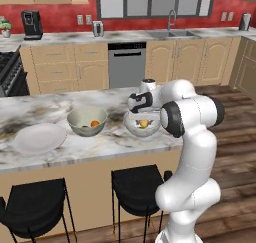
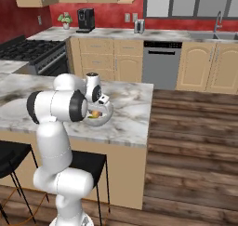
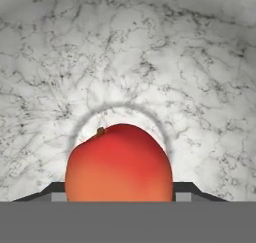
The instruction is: Take the fruits from the plate on the dining counter and place two fruits in each bowl.
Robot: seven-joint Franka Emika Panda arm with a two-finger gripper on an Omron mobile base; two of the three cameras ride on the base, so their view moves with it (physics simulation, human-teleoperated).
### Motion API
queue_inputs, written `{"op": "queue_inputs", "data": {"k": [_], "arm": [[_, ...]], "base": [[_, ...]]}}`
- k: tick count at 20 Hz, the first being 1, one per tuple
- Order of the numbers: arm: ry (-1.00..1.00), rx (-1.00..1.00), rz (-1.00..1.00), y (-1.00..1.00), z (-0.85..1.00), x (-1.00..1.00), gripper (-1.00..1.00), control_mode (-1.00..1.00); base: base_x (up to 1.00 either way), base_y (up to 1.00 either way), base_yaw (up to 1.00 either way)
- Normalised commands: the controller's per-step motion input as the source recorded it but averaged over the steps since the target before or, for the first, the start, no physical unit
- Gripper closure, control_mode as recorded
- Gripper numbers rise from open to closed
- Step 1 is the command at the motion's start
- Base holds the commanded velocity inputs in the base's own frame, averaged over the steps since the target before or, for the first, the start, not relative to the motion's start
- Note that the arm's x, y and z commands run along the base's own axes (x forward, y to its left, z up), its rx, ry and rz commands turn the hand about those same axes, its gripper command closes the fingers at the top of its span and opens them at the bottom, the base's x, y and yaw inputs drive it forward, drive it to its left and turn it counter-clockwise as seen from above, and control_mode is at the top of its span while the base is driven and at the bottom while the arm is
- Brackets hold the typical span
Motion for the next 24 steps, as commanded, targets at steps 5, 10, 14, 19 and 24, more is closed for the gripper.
{"op": "queue_inputs", "data": {"k": [5, 10, 14, 19, 24], "arm": [[0.0, 0.0, 0.0, 0.0, 0.0, 0.0, -1.0, -1.0], [0.0, 0.0, 0.0, -0.04, 0.07, 0.0, -1.0, -1.0], [-0.03, 0.0, 0.0, -0.27, 0.72, -0.63, -1.0, -1.0], [-0.04, 0.0, 0.0, -0.16, 0.95, -1.0, -1.0, -1.0], [-0.01, 0.0, 0.01, -0.07, 0.97, -1.0, -1.0, -1.0]], "base": [[0.0, 0.0, 0.0], [0.0, 0.0, 0.0], [0.0, 0.0, 0.0], [0.0, 0.0, 0.0], [0.0, 0.0, 0.0]]}}
